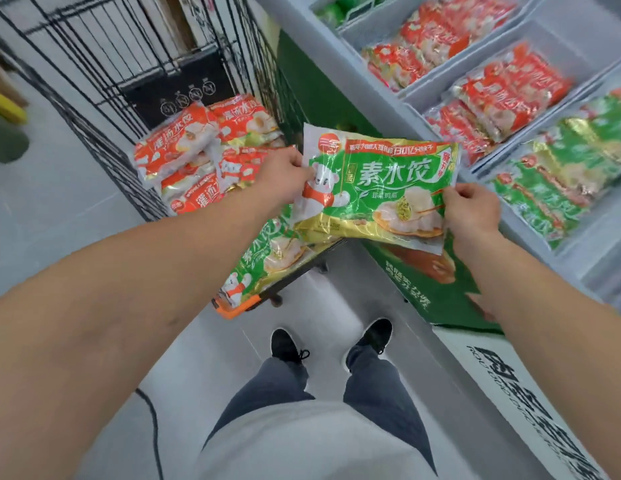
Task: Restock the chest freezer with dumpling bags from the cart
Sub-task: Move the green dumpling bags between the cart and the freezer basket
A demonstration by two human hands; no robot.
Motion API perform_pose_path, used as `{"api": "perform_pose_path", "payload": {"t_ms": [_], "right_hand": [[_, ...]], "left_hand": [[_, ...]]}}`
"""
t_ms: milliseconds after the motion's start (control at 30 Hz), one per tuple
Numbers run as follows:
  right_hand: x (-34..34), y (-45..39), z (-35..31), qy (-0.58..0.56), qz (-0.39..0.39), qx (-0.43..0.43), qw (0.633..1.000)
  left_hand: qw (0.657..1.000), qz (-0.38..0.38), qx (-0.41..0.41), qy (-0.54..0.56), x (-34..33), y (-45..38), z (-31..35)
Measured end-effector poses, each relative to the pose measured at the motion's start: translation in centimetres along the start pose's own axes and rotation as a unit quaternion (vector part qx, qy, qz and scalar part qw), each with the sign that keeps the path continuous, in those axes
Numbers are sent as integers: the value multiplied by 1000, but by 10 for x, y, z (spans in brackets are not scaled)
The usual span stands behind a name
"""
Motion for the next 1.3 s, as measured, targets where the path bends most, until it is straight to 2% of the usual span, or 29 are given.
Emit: {"api": "perform_pose_path", "payload": {"t_ms": [333, 500, 600, 900, 1300], "right_hand": [[173, -73, 86, -80, 107, -47, 990], [234, -117, 125, -75, 130, -70, 986], [257, -140, 141, -86, 148, -73, 983], [269, -215, 170, -87, 183, -121, 972], [222, -303, 209, -22, 196, -257, 946]], "left_hand": [[988, -66, -98, -99, -190, 23, 133], [979, -92, -129, -131, -278, 25, 184], [978, -106, -120, -134, -319, 18, 206], [967, -119, -134, -183, -400, -33, 260], [927, -213, -103, -290, -495, -145, 277]]}}
Point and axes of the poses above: each hand's wrist, its own y-axis away from the middle knuckle, its own x-axis out of the back of the hand, z = x × y, the point moved 4 cm from there along -y, towards the middle knuckle, and after that the axes turned 7 degrees about x, right-handed, at the moved point
